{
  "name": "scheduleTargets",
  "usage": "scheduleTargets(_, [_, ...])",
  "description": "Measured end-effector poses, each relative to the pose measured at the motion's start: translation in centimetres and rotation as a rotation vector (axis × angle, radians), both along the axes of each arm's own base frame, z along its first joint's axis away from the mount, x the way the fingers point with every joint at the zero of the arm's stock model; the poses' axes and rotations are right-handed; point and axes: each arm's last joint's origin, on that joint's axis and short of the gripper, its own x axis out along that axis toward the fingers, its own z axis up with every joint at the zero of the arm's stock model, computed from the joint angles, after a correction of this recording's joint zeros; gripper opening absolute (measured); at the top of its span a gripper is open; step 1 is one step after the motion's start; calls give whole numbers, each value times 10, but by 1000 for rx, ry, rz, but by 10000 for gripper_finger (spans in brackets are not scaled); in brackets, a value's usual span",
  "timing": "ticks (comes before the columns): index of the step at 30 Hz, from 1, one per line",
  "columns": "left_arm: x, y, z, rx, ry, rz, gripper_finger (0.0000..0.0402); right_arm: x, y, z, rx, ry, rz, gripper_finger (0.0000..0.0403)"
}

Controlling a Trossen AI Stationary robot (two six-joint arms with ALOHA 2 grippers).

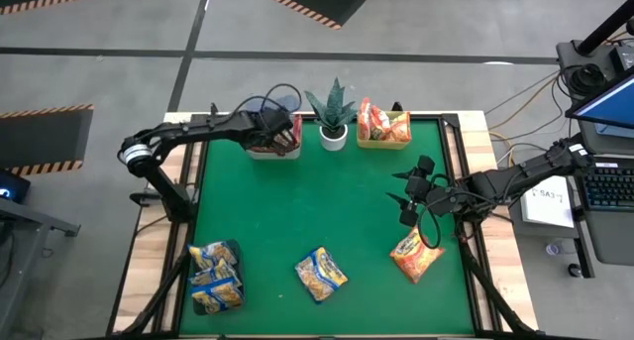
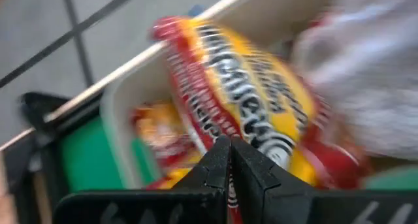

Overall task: Sort Maruchan noodles
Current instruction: Put the red noodle pack into the white bin, then put the orange noodle pack into the yellow bin

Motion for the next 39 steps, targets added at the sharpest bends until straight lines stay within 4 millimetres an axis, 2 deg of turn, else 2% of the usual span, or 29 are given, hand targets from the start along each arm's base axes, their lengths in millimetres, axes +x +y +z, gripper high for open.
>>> scheduleTargets(5, [13, -12, 1, 26, -42, -90, 0, 0, 0, 0, 2, -2, -2, 242])
scheduleTargets(9, [18, -14, -1, 44, -74, -102, 0, 0, 0, 0, 2, -2, -2, 242])
scheduleTargets(18, [30, -10, -29, 23, -30, -117, 0, 0, 0, 0, 2, -2, -2, 242])
scheduleTargets(22, [32, -11, -32, 14, -15, -134, 0, 0, 0, 0, 2, -2, -2, 242])
scheduleTargets(25, [31, -12, -24, 18, -19, -152, 0, 0, 0, 0, 2, -2, -2, 242])
scheduleTargets(31, [31, -26, 16, 72, -88, -222, 0, 0, 0, 0, 2, -2, -2, 242])
scheduleTargets(36, [32, -58, 47, 128, -172, -346, 0, 0, 0, 0, 22, -17, -12, 242])
scheduleTargets(39, [34, -85, 57, 117, -191, -492, 0, 0, 0, 0, 38, -26, -22, 242])
